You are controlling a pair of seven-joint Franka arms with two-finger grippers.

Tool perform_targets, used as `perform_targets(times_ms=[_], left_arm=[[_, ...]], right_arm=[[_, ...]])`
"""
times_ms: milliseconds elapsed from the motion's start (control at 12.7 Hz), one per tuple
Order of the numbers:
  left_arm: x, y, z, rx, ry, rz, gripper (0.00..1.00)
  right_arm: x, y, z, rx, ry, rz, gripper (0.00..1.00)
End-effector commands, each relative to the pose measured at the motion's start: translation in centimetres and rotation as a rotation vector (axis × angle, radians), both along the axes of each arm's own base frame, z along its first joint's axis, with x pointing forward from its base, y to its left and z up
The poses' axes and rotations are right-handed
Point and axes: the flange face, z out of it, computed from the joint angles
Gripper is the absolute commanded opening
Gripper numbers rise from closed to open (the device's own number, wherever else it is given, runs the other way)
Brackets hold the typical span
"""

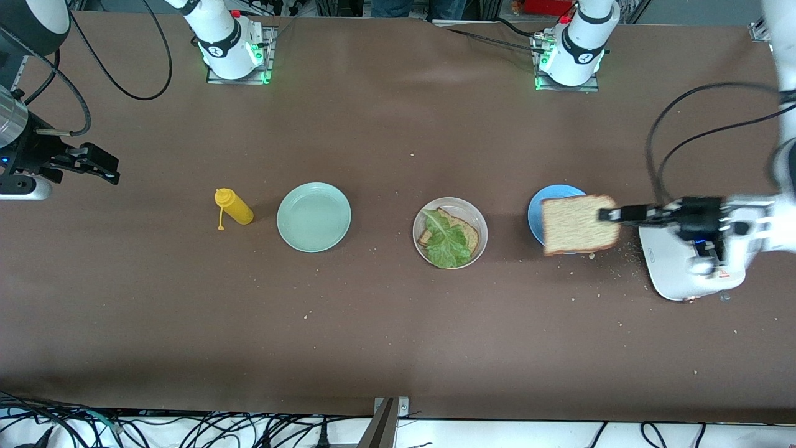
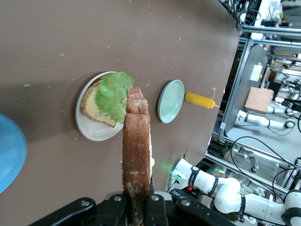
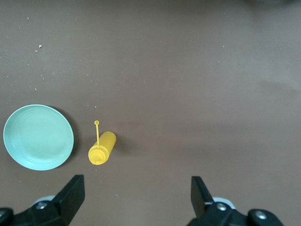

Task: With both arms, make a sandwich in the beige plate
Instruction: 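Carry the bread slice with the left gripper over the beige plate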

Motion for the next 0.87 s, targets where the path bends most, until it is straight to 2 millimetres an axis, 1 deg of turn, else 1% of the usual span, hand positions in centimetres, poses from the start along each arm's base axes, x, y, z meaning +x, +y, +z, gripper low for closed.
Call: perform_targets(times_ms=[0,79,158,316,395,474,553,711,790], left_arm=[[-2.8,-5.7,-5.9,-0.113,-0.031,-0.018,0.00],[-3.9,-7.7,-7.9,-0.115,-0.037,-0.026,0.00],[-4.8,-9.3,-9.3,-0.106,-0.052,-0.033,0.00],[-6.0,-12.0,-12.3,-0.081,-0.067,-0.049,0.00],[-6.3,-13.0,-13.4,-0.079,-0.057,-0.054,0.00],[-6.3,-14.4,-13.6,-0.085,-0.061,-0.041,0.00],[-6.4,-15.3,-14.3,-0.076,-0.064,-0.032,0.00],[-6.8,-17.0,-16.6,-0.053,-0.055,-0.035,0.00],[-6.9,-17.8,-16.9,-0.042,-0.060,-0.035,0.00]], right_arm=[[-0.8,-0.5,-0.1,0.017,0.038,0.002,1.00],[-0.9,-0.6,-0.1,0.014,0.043,0.000,1.00],[-0.9,-0.6,-0.1,0.011,0.045,0.002,1.00],[-1.3,-0.5,-0.7,0.008,0.086,0.001,1.00],[-1.2,-0.5,-0.9,0.008,0.087,0.003,1.00],[-1.1,-0.4,-0.7,0.009,0.084,0.018,1.00],[-1.2,-0.3,-0.8,0.008,0.087,0.024,1.00],[-1.1,-0.2,-1.0,0.007,0.087,0.026,1.00],[-1.2,-0.3,-1.0,0.006,0.092,0.024,1.00]])
